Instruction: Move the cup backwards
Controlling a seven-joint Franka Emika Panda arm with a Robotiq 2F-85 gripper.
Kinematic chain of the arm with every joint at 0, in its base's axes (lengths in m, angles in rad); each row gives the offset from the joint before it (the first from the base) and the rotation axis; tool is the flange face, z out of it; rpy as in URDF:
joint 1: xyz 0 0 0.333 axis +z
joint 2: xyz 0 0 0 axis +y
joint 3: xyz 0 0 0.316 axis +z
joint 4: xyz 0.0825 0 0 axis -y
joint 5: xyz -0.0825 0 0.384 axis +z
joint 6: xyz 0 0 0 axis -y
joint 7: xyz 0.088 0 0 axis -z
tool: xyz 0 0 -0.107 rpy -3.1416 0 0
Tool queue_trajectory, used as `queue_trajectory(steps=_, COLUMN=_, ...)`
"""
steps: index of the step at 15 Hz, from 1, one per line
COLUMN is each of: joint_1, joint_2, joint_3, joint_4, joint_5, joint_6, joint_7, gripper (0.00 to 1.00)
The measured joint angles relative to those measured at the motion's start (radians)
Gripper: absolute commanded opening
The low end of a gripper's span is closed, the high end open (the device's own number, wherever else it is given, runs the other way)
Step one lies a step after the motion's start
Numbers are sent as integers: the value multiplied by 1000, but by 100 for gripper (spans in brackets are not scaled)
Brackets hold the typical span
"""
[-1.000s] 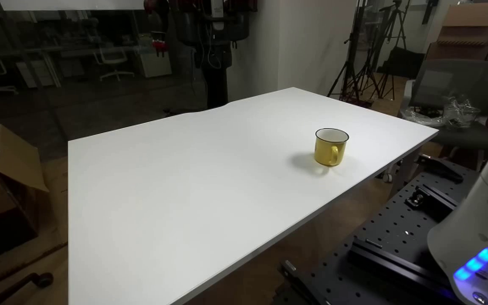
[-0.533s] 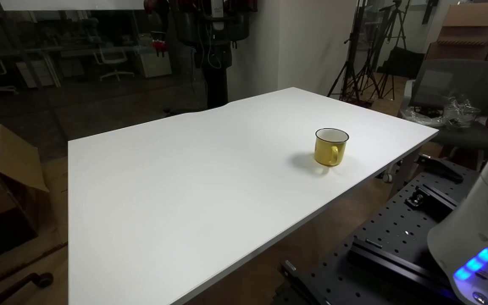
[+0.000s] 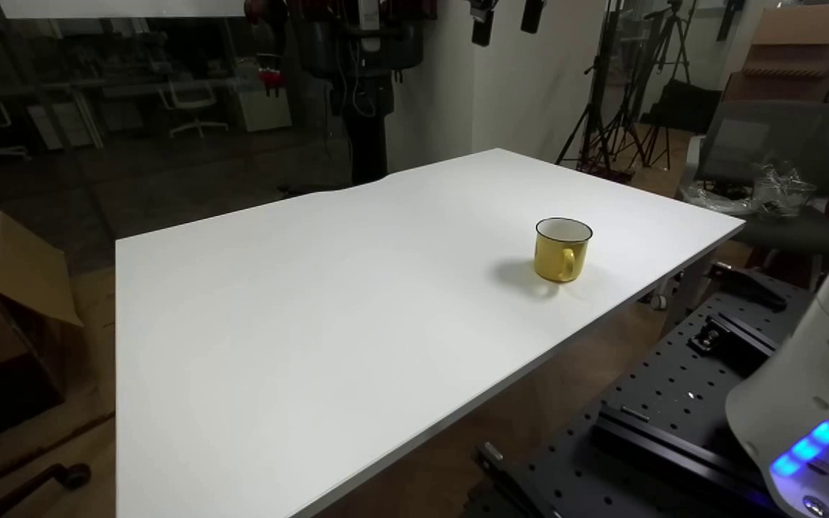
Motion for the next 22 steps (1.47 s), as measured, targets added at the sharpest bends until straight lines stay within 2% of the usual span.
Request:
queue_trajectory(steps=7, joint_1=-9, joint_2=11, joint_3=-14, joint_4=-18, joint_5=-13, joint_6=4, joint_7=-11, gripper=100)
queue_trajectory(steps=16, joint_1=-88, joint_2=74, joint_3=-169, joint_4=-165, joint_5=-20, joint_6=8, joint_7=-120, gripper=100)
queue_trajectory(steps=22, joint_1=-98, joint_2=101, joint_3=-171, joint_4=-163, joint_5=-38, joint_6=43, joint_7=-123, gripper=100)
